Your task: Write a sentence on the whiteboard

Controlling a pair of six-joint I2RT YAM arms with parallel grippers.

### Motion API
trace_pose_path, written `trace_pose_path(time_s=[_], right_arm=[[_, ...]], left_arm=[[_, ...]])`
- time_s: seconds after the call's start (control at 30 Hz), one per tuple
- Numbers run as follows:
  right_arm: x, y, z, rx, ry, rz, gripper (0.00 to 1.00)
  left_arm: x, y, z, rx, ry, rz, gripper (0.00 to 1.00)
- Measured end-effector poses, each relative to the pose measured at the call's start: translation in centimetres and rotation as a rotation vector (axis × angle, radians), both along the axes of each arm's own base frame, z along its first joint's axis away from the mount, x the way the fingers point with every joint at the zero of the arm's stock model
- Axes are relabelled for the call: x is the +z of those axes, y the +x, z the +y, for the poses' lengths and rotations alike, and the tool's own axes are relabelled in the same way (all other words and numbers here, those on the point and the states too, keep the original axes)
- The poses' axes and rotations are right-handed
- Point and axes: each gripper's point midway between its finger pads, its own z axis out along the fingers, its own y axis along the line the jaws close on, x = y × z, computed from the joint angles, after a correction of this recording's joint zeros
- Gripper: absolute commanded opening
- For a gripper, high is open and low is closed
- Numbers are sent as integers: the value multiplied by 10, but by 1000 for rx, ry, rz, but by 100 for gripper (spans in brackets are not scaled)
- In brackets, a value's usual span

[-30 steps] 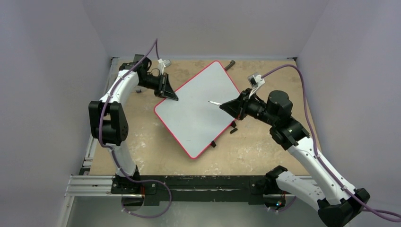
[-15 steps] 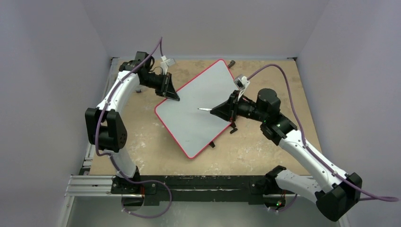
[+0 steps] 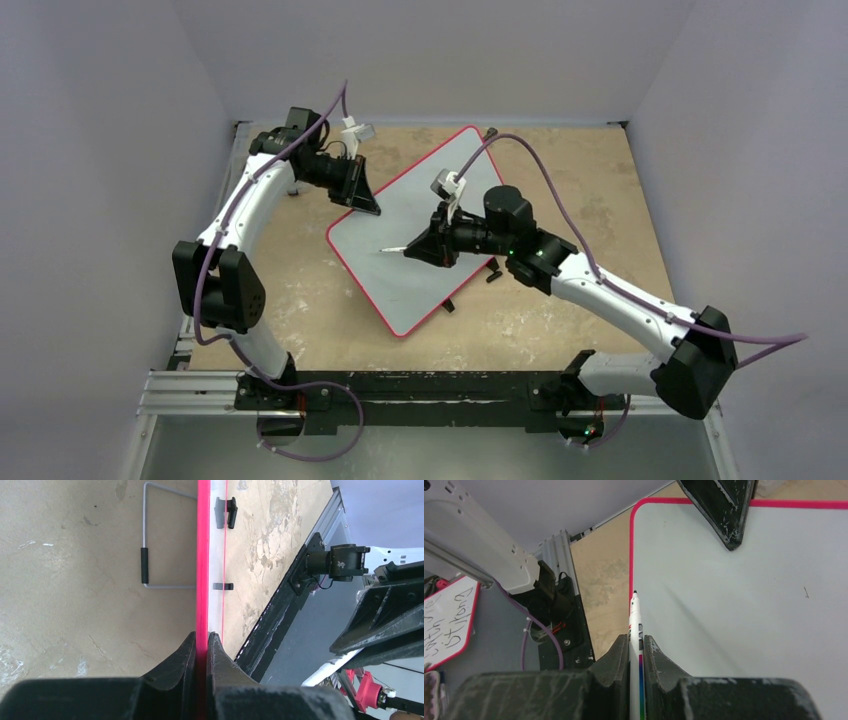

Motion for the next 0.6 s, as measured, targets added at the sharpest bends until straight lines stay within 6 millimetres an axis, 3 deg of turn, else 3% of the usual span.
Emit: trace_pose_path(time_s=[0.33, 0.6], right_arm=[[2, 12, 36, 33, -19, -40, 0], [-8, 18, 53, 28, -45, -39, 0]], left_arm=[[-1, 0, -1, 4, 13, 1, 0], [-1, 0, -2, 2, 15, -2, 0]])
